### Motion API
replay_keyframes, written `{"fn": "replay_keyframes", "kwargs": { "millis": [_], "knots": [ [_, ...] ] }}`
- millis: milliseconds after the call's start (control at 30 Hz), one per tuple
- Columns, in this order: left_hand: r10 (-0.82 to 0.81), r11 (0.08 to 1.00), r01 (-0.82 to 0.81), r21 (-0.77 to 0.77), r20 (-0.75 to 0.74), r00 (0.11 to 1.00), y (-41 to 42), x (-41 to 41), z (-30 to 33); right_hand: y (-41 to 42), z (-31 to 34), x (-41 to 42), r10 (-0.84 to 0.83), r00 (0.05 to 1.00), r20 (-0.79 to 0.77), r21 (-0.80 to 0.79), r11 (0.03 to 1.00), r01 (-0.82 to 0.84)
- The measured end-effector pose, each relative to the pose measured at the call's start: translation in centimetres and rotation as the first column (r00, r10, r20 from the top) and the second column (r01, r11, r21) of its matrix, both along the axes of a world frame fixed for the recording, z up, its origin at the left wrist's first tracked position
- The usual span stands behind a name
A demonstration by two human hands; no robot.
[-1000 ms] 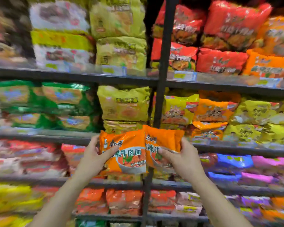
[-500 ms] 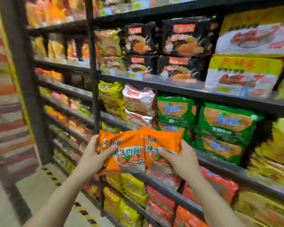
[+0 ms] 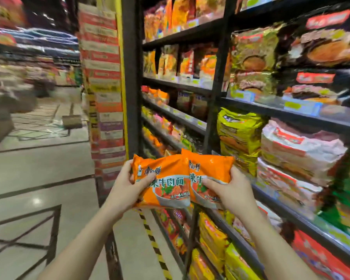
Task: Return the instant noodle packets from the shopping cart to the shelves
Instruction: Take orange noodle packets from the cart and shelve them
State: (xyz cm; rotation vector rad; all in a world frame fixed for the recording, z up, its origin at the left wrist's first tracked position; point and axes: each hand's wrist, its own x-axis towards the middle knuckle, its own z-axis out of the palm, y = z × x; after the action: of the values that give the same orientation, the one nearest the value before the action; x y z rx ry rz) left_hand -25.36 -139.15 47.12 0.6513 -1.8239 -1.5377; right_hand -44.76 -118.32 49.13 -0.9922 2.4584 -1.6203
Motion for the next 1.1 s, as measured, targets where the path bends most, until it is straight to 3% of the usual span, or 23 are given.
{"fn": "replay_keyframes", "kwargs": {
  "millis": [200,600,1000,1100],
  "knots": [
    [0.097,0.995,-0.096,0.033,-0.010,0.995,-8.5,-4.2,1.2,-11.2,0.3,-6.5,0.164,0.986,0.008,-0.031,0.986,-0.164],
    [0.238,0.970,-0.237,0.056,-0.028,0.971,-26.1,-11.5,1.1,-33.1,0.6,-15.2,0.294,0.955,-0.037,-0.049,0.954,-0.296],
    [0.066,0.996,-0.061,0.062,-0.082,0.994,-52.9,-19.6,1.4,-55.7,2.0,-20.9,0.117,0.990,-0.080,0.008,0.993,-0.116],
    [0.018,0.999,-0.015,0.035,-0.103,0.995,-58.6,-22.3,2.8,-60.6,2.9,-22.2,0.074,0.995,-0.072,-0.048,0.996,-0.078]
  ]
}}
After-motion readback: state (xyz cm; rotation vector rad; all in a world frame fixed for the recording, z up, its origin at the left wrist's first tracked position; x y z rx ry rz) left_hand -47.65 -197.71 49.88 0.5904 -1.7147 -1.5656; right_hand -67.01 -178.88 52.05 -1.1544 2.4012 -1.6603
